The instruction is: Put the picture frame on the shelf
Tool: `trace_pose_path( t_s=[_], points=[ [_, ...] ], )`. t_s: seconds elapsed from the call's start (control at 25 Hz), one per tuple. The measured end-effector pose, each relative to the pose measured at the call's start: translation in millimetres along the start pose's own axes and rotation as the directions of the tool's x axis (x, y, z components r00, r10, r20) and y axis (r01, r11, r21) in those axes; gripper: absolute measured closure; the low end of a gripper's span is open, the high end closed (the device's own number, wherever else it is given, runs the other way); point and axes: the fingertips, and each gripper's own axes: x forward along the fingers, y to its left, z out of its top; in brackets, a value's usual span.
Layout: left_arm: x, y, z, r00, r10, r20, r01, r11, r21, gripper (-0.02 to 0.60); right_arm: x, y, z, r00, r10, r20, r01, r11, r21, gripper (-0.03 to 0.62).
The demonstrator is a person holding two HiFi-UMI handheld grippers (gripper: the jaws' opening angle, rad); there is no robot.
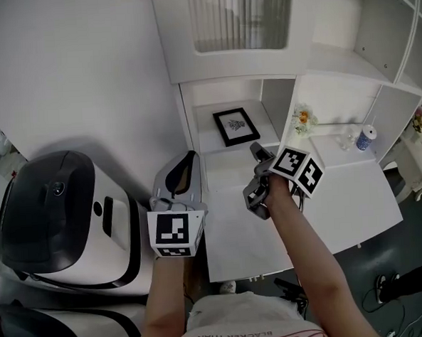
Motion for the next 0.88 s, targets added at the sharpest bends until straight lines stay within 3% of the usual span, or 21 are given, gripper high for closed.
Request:
trace_pose_path(
  t_s=[0.24, 0.36, 0.56, 0.72, 0.88],
  points=[
    [-2, -6, 10, 1.0, 0.004, 0.019, -0.004, 1.0, 0.003, 0.572, -23, 10, 8, 0.999, 0.041, 0.012, -0.041, 0.998, -0.038, 0.568],
    [-3, -8, 13, 1.0, 0.004, 0.024, -0.004, 1.0, 0.005, 0.572, -32, 17, 11, 0.997, 0.082, 0.015, -0.081, 0.995, -0.06, 0.585],
    [-2, -11, 19, 0.999, 0.004, 0.033, -0.004, 1.0, 0.008, 0.572, -48, 35, 16, 0.988, 0.149, 0.032, -0.139, 0.968, -0.208, 0.586],
    [0, -12, 24, 0.999, 0.001, 0.044, -0.001, 1.0, 0.004, 0.572, -61, 48, 19, 0.983, 0.172, 0.058, -0.139, 0.918, -0.371, 0.586],
    [3, -14, 29, 0.998, 0.001, 0.06, -0.001, 1.0, 0.003, 0.572, -74, 66, 26, 0.973, 0.212, 0.09, -0.127, 0.819, -0.559, 0.586]
  ],
)
